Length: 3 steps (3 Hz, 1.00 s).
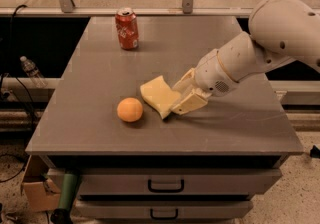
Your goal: Move sponge near orange
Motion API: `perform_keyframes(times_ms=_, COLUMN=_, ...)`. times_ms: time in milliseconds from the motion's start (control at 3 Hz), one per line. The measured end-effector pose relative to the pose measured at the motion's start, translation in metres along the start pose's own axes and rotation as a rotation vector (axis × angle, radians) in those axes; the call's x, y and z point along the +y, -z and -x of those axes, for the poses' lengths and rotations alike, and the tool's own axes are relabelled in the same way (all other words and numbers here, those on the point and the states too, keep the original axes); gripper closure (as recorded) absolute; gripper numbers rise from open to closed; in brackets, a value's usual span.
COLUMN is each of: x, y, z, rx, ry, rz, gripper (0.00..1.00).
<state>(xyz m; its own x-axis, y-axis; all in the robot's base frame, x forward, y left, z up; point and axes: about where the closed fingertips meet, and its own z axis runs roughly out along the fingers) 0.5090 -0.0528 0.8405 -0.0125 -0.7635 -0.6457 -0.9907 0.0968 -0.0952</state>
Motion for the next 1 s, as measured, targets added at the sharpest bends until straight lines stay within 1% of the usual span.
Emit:
perform_keyframes(times_ms=667, x=0.0017, y=-0.0008, z=0.0030, rx=0.001, ry=0.006, rz=0.002, gripper=0.12)
perform_keyframes(times_ms=1000, x=0.0025, y=-0.0011, z=0.0044, rx=0.002, ry=0.009, rz=0.003, gripper=0.00)
